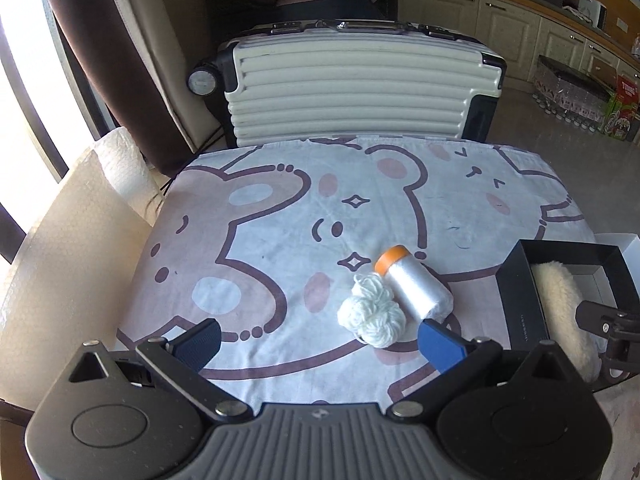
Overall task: Organize objects
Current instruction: 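Move both open tools back away from the black box, then move the left tool to the white yarn ball while the right tool approaches the orange-capped bottle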
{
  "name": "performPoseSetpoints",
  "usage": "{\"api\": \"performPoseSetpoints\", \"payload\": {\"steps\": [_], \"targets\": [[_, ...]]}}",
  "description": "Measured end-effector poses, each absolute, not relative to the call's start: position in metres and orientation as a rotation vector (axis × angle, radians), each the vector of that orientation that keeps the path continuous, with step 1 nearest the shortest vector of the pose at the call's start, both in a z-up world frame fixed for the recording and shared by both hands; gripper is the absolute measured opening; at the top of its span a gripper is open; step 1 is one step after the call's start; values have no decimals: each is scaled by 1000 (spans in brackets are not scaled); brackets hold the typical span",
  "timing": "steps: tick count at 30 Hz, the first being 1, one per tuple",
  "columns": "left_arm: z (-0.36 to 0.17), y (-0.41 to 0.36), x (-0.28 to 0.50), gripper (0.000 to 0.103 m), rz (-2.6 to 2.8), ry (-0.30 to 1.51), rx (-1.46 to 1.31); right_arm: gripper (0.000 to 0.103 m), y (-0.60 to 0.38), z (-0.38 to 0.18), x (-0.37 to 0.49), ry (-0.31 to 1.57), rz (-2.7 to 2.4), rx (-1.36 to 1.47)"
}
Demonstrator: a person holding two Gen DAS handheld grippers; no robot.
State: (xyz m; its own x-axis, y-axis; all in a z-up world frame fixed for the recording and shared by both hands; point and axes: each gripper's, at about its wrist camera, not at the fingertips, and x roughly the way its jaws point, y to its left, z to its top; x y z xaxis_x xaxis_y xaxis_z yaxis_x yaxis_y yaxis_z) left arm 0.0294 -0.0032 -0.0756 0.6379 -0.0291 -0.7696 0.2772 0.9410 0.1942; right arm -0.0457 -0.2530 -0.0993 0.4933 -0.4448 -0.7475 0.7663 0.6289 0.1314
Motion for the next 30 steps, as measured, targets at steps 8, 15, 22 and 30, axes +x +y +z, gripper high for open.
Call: {"api": "performPoseSetpoints", "payload": {"steps": [8, 15, 22, 30], "targets": [[-77, 12, 34, 103, -165, 866, 299, 103, -242, -97, -24, 732, -714, 482], [-80, 22, 39, 103, -158, 863, 280, 103, -235, -96, -8, 728, -676, 464], [-85, 22, 46, 103, -157, 862, 251, 103, -233, -88, 7, 703, -660, 436], [-90, 6, 53, 100, -193, 859, 230, 103, -245, -73, 33, 701, -665, 459]]}}
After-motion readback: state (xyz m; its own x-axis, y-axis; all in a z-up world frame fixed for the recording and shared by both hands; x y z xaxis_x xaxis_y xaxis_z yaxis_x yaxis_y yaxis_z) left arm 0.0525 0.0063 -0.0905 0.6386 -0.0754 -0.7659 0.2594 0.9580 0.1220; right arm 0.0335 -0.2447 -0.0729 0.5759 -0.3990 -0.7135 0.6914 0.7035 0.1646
